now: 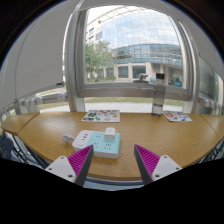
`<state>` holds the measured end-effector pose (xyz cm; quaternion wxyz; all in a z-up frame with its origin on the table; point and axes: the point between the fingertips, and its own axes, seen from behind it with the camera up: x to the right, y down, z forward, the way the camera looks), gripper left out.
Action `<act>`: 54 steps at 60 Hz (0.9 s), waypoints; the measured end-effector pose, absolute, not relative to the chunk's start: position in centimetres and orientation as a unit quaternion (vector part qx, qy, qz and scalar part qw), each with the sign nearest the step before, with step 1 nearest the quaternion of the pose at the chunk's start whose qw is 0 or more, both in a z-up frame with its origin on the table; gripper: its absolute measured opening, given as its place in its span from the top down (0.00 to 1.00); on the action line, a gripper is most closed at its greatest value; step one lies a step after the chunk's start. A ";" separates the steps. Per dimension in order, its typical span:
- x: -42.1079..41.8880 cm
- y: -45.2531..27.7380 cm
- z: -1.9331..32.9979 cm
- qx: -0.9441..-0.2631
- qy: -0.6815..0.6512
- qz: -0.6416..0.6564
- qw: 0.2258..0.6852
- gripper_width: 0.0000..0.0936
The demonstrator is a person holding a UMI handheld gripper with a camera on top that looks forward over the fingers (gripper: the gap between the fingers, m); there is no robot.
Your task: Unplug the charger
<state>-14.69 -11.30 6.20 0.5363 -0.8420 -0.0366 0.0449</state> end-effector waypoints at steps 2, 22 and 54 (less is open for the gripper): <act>-15.0 -10.1 6.0 -0.842 -0.032 0.041 0.537 0.14; -16.9 -0.3 2.8 -0.859 0.008 -0.021 0.511 0.50; -15.8 0.9 7.1 -0.845 0.042 0.003 0.533 0.82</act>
